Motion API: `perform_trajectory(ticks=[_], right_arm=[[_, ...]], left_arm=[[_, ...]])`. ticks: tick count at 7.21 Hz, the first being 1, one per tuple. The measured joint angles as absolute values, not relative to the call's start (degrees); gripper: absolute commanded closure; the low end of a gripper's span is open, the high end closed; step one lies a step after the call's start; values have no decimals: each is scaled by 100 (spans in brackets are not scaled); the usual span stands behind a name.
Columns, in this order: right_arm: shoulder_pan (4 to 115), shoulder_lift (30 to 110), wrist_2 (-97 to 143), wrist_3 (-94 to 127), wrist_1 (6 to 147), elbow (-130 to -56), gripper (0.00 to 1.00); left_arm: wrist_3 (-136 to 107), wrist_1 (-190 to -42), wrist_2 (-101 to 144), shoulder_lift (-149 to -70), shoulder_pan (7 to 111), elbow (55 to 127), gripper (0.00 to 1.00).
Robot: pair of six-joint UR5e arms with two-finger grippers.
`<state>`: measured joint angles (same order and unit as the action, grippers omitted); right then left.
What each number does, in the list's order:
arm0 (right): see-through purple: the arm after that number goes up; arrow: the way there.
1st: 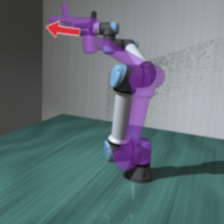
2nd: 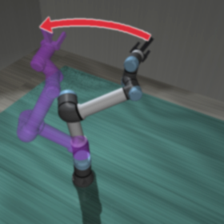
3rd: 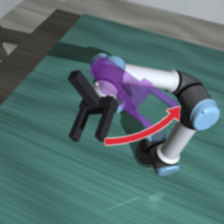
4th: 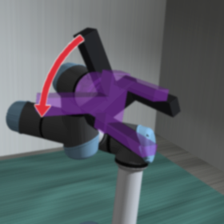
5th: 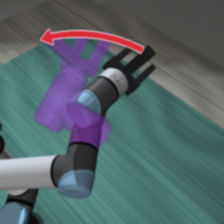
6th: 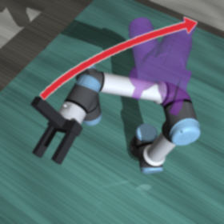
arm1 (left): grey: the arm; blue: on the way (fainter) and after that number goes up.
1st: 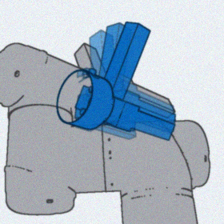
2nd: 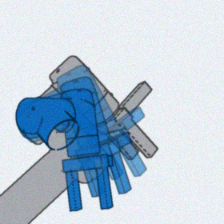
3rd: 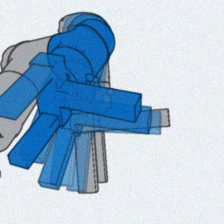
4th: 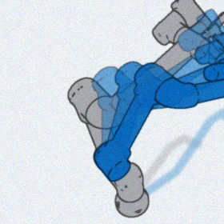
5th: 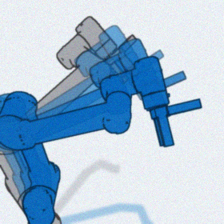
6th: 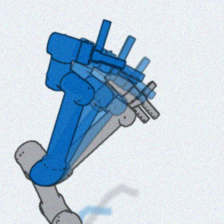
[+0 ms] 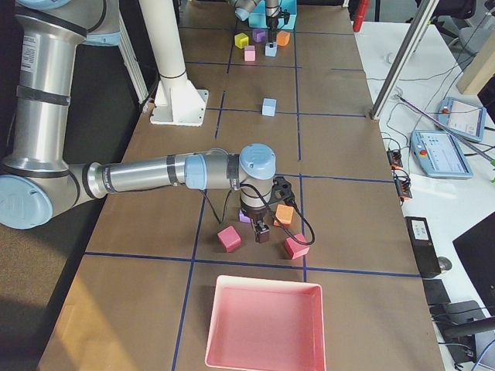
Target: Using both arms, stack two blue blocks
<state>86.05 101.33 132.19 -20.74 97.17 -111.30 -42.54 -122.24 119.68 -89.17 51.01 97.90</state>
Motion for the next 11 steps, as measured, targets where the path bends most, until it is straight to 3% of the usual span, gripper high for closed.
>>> perform_trajectory(ticks=[1, 2, 3, 5, 7, 9, 11], right_arm=[[8605, 10137, 13219, -2074, 9720, -11129, 1], [8605, 10140, 13219, -2073, 9720, -11127, 1], [8604, 10144, 13219, -2069, 9721, -11127, 1], [8605, 10149, 13219, -2060, 9721, -11127, 1], [8605, 10178, 13234, -2057, 9721, -11129, 1], [8605, 10211, 13247, -2057, 9721, -11116, 1], [8605, 10219, 13283, -2051, 9721, -11108, 1]], left_arm=[[-4283, -12233, 11935, -8979, 5024, 9657, 36], [-4293, -12234, 11924, -9024, 4958, 9577, 55], [-4296, -12233, 11918, -9052, 4924, 9543, 67], [-4345, -12207, 11907, -9104, 4907, 9663, 67], [-4605, -11626, 11910, -9708, 4893, 9984, 67], [-5304, -9845, 11738, -11365, 4546, 10097, 67], [-6162, -8764, 11272, -12985, 3901, 9773, 66]])
